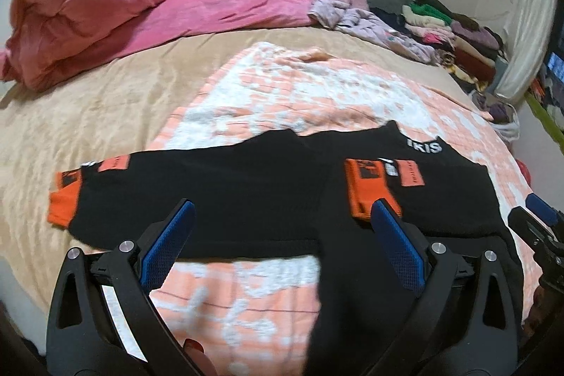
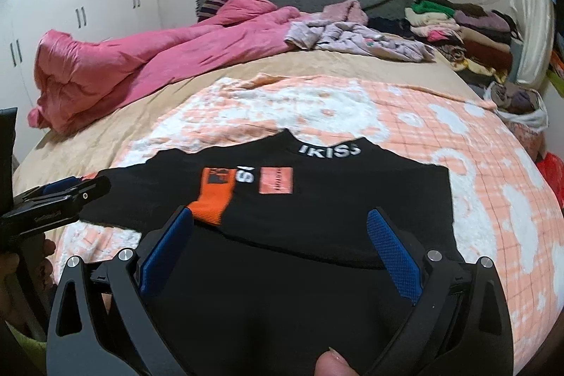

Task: Fold small clothes
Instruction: 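Move the left tool to the orange cuff of the other sleeve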

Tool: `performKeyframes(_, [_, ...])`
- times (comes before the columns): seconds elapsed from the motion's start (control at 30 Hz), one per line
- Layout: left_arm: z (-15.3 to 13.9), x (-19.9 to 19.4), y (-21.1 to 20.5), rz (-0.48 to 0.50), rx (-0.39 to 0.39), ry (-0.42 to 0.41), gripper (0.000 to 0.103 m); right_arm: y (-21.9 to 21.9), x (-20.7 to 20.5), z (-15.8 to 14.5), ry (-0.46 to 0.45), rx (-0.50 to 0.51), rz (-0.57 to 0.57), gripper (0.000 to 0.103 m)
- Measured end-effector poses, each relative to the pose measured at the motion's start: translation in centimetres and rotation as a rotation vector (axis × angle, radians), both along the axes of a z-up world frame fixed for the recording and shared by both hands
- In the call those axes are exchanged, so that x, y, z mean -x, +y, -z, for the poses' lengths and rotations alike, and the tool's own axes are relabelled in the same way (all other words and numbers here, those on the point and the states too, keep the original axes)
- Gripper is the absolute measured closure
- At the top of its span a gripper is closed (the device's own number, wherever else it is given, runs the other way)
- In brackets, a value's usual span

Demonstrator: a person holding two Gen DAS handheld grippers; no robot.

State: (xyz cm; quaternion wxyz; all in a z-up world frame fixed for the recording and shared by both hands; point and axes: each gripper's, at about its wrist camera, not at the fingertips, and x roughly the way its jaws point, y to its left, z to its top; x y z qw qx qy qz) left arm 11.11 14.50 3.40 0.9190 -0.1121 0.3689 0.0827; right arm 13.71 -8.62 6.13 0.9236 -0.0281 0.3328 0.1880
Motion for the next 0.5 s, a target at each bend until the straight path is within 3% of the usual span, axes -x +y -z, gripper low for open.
performKeyframes(0.5, [1.1, 2.7, 8.2, -0.186, 0.056, 0.018, 0.01, 8.1, 0.3, -0.2, 0.003, 0.023, -0.152, 0.005])
